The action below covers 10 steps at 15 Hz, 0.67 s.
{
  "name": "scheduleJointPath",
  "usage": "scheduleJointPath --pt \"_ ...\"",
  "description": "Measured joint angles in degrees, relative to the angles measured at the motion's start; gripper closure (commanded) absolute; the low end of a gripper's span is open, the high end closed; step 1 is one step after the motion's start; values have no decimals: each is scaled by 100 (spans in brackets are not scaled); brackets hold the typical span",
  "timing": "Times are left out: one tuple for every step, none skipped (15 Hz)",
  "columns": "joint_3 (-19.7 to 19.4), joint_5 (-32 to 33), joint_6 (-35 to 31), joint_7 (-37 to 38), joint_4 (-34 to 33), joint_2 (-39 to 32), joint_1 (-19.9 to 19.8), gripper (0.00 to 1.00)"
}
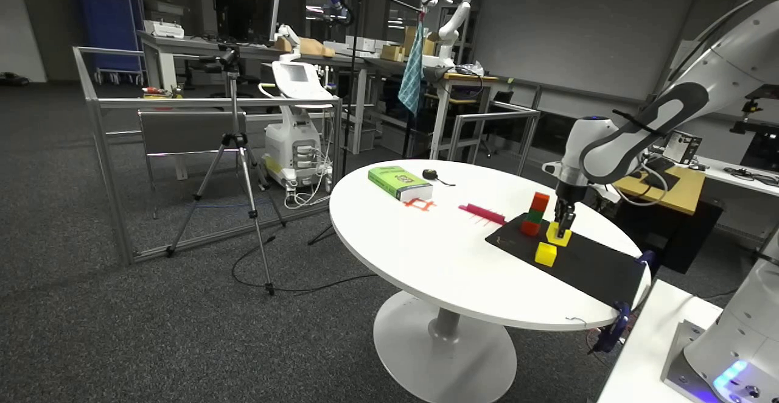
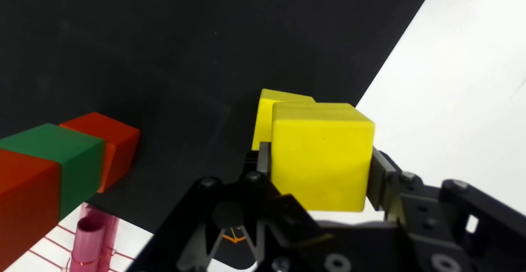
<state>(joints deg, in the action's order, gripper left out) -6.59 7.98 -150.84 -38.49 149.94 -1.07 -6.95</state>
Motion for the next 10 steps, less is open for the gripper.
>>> scheduleJointPath --pt "-7 -27 0 -40 -1 -13 -4 69" --pt "-16 -35 0 -49 -6 -32 -14 69" --pt "-27 -37 0 -50 -17 -59 -27 69" --pt "-34 -37 -3 -50 -35 -94 -52 69" --pt "-49 -37 -3 -50 -57 -133 -69 69" --pt "-73 -37 -4 -50 -78 -169 -72 69" --pt "-93 -37 -7 -49 -107 -207 -77 69" --pt "-106 -37 -8 -42 -141 -249 -81 69" --pt "-110 -38 -18 -27 -169 -292 -85 69" --pt "-110 -38 -27 -5 -191 -327 -90 69"
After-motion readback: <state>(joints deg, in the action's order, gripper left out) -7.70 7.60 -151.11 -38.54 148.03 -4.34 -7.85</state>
